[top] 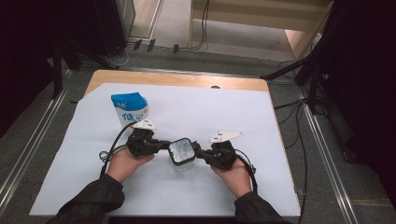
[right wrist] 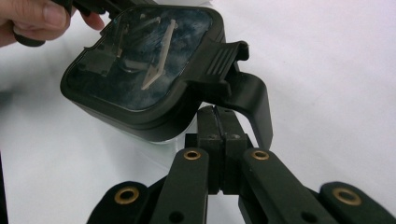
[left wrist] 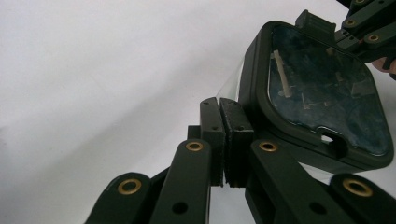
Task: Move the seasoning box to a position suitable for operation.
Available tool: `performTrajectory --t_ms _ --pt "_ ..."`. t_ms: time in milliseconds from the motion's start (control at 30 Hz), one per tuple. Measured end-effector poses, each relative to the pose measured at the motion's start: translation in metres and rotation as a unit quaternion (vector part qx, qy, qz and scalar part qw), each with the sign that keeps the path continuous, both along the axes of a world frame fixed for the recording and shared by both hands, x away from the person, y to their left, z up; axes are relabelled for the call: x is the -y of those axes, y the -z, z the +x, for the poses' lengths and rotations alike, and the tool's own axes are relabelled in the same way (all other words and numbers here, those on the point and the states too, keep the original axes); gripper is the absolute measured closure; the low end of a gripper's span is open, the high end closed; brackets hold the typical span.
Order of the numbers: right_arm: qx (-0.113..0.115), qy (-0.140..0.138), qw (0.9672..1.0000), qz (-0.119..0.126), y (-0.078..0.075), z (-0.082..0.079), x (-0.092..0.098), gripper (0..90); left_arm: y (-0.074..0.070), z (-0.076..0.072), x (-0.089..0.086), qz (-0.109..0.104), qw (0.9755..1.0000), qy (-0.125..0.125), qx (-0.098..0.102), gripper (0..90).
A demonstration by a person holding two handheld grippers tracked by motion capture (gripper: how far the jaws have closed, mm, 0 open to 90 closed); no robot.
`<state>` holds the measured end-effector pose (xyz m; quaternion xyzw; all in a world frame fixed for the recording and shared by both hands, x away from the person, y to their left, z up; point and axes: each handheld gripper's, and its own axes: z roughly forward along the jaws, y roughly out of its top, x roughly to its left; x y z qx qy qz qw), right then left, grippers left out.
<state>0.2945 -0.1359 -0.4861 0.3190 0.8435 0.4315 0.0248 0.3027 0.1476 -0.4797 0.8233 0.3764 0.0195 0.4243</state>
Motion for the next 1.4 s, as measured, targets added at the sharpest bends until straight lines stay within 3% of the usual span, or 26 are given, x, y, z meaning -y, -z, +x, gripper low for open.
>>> performTrajectory --t_ms 100,300,633,1100,1400 --pt "0.0 0.0 1.0 0.002 -0.005 -0.002 0.004 90.0 -0.003 -0.006 -0.004 0.009 1.0 0.002 0.002 89.9" --pt "0.014 0.018 0.9997 0.012 -0.015 -0.002 0.023 90.0 -0.004 -0.017 -0.01 0.002 1.0 -0.008 -0.002 89.8" --pt "0.001 0.02 0.9998 0.003 -0.007 0.016 0.025 90.0 0.0 -0.029 -0.003 0.007 1.0 0.001 -0.003 89.8" --pt "-0.002 0.019 0.9998 -0.005 -0.005 0.015 0.019 90.0 0.004 -0.018 -0.001 -0.006 1.0 -0.005 -0.004 90.0" --pt "-0.004 0.028 0.9996 0.001 -0.004 0.011 0.023 90.0 0.006 -0.004 -0.001 -0.004 0.9998 0.017 0.007 90.0"
